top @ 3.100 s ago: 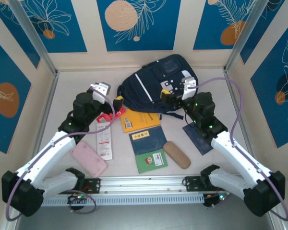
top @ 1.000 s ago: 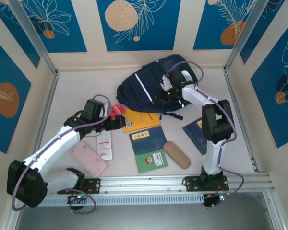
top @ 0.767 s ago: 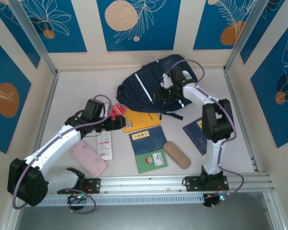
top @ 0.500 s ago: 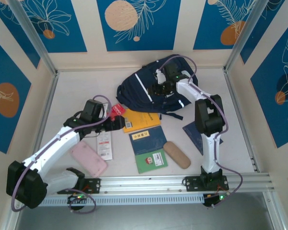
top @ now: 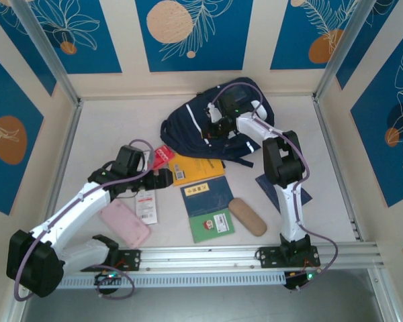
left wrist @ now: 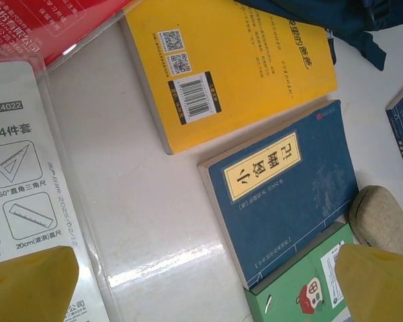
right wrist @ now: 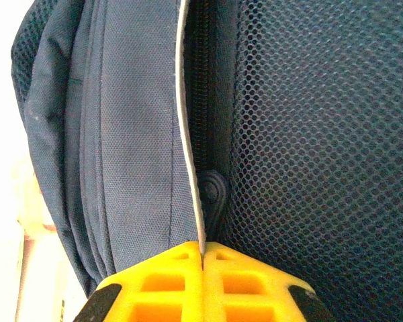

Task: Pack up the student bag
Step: Pick up the student bag from the top-center of the table.

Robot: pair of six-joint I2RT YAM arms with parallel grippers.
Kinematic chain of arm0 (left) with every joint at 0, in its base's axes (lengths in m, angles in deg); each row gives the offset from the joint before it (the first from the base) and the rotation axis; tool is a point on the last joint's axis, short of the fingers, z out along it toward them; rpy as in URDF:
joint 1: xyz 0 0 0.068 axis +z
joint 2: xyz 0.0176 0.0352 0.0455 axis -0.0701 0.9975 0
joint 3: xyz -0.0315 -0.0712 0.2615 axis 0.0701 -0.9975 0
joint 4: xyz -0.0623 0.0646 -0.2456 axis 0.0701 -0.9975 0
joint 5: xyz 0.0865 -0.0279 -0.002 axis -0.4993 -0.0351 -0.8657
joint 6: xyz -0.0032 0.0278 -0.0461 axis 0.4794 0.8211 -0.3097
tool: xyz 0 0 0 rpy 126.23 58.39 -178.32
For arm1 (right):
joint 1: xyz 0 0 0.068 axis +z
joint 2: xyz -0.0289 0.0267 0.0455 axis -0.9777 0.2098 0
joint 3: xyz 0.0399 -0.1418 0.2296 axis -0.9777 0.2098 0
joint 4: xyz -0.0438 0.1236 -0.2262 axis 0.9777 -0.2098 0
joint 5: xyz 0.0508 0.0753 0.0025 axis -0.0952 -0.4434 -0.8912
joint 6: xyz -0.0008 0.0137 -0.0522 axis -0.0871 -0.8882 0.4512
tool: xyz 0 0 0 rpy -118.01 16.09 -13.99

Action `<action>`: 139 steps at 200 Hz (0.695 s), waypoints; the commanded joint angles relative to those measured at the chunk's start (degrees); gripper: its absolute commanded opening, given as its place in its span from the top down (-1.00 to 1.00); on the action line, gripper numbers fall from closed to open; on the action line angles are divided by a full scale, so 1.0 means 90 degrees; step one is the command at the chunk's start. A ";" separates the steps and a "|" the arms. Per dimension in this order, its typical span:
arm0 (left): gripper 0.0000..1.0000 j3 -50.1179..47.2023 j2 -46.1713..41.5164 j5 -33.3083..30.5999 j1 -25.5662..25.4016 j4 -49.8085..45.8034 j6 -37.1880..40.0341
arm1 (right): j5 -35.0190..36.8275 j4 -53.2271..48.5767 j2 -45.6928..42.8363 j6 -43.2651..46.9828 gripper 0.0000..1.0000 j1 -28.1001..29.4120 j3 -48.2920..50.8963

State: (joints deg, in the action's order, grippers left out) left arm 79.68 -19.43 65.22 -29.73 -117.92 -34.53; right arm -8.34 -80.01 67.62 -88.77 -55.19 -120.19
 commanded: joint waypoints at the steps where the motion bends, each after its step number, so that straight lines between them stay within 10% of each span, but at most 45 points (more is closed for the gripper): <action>1: -0.96 0.0170 -0.0108 -0.0168 0.0029 -0.0243 0.0155 | 0.0069 -0.0077 -0.0447 -0.0420 1.00 0.0065 -0.0056; 139: -0.57 0.0909 -0.0181 -0.0682 -0.0605 -0.0321 0.0912 | 0.1034 -0.0682 -0.2256 -0.3712 1.00 0.0004 -0.0509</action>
State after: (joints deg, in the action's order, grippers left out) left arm 84.73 -21.86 61.99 -31.96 -121.77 -28.20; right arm -1.68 -83.75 49.93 -114.47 -58.01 -119.51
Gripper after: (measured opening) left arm 0.819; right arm 0.048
